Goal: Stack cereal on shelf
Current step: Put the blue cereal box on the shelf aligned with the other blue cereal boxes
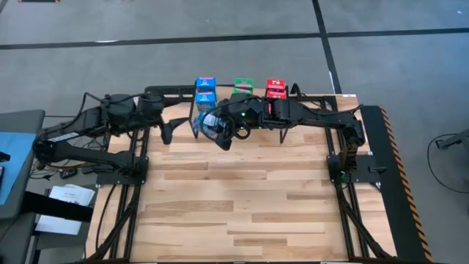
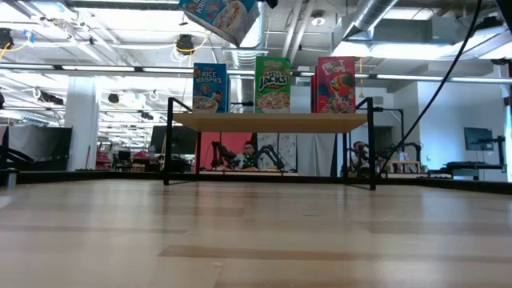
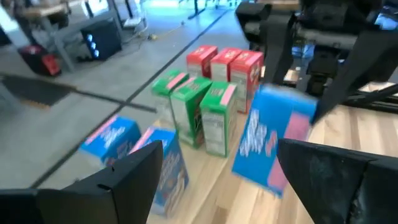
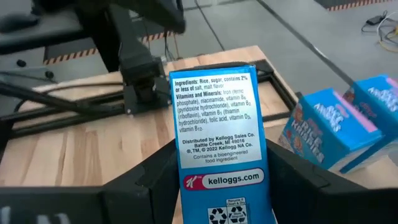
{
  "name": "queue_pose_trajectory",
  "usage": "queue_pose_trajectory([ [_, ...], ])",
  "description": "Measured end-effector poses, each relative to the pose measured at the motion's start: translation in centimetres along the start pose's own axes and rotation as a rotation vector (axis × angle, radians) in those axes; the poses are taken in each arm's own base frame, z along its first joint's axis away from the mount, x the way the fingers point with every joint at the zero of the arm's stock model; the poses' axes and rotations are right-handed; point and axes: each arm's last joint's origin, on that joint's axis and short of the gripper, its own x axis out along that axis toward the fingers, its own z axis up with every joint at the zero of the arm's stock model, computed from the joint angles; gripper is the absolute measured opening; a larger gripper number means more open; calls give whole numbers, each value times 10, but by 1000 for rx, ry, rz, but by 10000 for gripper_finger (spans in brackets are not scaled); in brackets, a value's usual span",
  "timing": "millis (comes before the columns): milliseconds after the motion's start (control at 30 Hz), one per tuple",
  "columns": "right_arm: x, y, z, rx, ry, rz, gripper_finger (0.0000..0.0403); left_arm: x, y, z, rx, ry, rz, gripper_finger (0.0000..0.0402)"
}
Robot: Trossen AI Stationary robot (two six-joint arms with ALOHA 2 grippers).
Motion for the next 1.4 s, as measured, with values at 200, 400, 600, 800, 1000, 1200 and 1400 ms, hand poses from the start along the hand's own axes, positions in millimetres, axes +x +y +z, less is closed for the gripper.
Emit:
queue_pose_trajectory([
  [200, 0, -5, 14, 33, -139, 4, 225, -19, 8, -6, -73, 31, 13, 307],
  [400, 2, -12, 25, 45, -274, 0, 225, -30, 12, -7, -84, 19, 13, 307],
  [600, 18, -7, 14, 45, -336, 12, 222, -30, 12, -10, -73, 48, 6, 307],
  [800, 32, -3, 2, 57, -415, 34, 221, -30, 12, -18, -55, 127, 10, 307],
  [1000, 44, 0, -13, 63, -454, 41, 221, -31, 12, -20, -64, 142, 3, 307],
  [1200, 58, -4, -35, 115, -493, -36, 221, -37, 14, -19, -71, 124, -4, 307],
  [1400, 67, -6, -55, 125, -484, -79, 221, -36, 14, -19, -101, 122, -9, 307],
])
